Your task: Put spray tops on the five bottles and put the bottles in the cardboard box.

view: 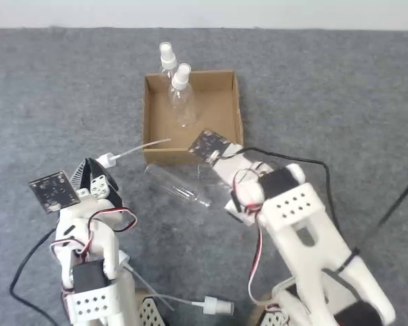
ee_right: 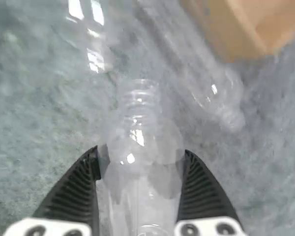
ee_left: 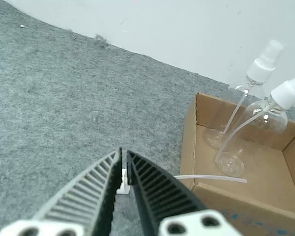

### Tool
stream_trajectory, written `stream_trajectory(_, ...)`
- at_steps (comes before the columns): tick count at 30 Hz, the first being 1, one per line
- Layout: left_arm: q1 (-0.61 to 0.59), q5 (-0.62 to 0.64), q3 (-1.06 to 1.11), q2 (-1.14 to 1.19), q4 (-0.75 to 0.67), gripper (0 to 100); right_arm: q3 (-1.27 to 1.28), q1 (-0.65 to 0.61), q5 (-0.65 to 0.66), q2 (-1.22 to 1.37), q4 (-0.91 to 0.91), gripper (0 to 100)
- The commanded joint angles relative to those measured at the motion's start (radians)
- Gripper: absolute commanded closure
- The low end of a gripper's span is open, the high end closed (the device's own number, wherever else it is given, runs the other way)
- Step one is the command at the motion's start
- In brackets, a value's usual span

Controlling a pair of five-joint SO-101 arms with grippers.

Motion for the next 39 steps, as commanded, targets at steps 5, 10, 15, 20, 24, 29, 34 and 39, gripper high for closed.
stream_trajectory(5,0.002,0.160,-0.013,-0.012,-0.025,99,-0.069,-0.143,-0.195,-0.070,-0.085,99.1)
stream_trajectory(10,-0.005,0.196,-0.048,-0.012,0.020,99,-0.068,-0.148,-0.321,-0.108,-0.110,99.1)
stream_trajectory(15,-0.005,0.256,-0.206,-0.008,0.239,99,-0.028,-0.148,-0.396,-0.173,-0.114,99.2)
stream_trajectory(20,-0.005,0.261,-0.332,-0.005,0.353,99,0.078,-0.140,-0.413,-0.229,-0.208,99.2)
stream_trajectory(24,-0.005,0.261,-0.361,-0.003,0.358,99,0.180,-0.140,-0.408,-0.266,-0.302,99.2)
stream_trajectory(29,0.000,0.261,-0.389,-0.003,0.390,99,0.221,-0.140,-0.408,-0.308,-0.317,99.2)
stream_trajectory(34,0.002,0.265,-0.453,-0.003,0.431,99,0.238,-0.140,-0.407,-0.323,-0.318,99.2)
stream_trajectory(39,0.003,0.265,-0.484,-0.003,0.463,99,0.239,-0.140,-0.408,-0.326,-0.320,99.2)
